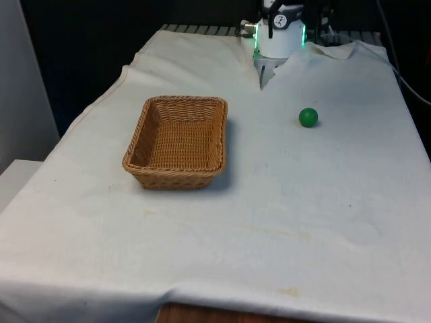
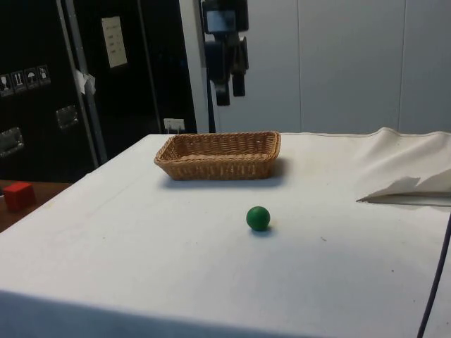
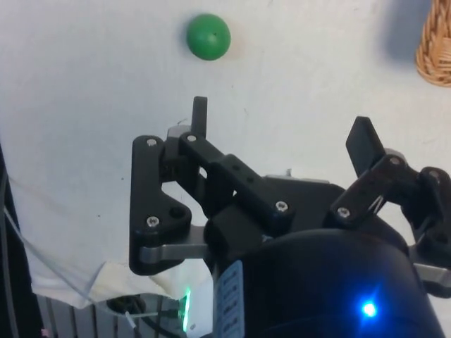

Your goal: Pick up the ball and place it into the basket.

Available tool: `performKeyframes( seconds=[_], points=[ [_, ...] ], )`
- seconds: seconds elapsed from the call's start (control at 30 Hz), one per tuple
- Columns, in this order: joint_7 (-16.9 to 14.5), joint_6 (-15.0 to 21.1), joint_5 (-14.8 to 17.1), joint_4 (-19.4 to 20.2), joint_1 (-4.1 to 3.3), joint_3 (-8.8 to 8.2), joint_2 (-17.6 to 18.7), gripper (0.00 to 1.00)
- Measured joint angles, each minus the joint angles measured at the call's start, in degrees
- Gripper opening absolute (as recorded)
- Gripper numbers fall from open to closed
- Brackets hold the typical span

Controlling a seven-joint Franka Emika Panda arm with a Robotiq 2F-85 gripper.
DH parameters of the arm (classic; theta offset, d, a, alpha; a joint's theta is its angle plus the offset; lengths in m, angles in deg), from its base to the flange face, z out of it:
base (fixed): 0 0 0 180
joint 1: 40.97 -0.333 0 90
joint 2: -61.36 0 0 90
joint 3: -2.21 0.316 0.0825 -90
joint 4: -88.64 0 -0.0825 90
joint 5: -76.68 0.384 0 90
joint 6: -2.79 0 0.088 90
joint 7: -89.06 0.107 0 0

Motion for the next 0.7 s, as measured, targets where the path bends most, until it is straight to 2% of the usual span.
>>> performKeyframes(
  seconds=[0.3,0.37,0.7],
  points=[
    [-0.1,5.6,0.0,4.8,0.00,0.00,-0.2,1.00],
    [-0.1,5.6,0.0,4.8,0.00,0.00,-0.2,1.00],
    [-0.2,11.6,0.1,9.1,0.00,0.06,1.0,1.00]
  ],
)
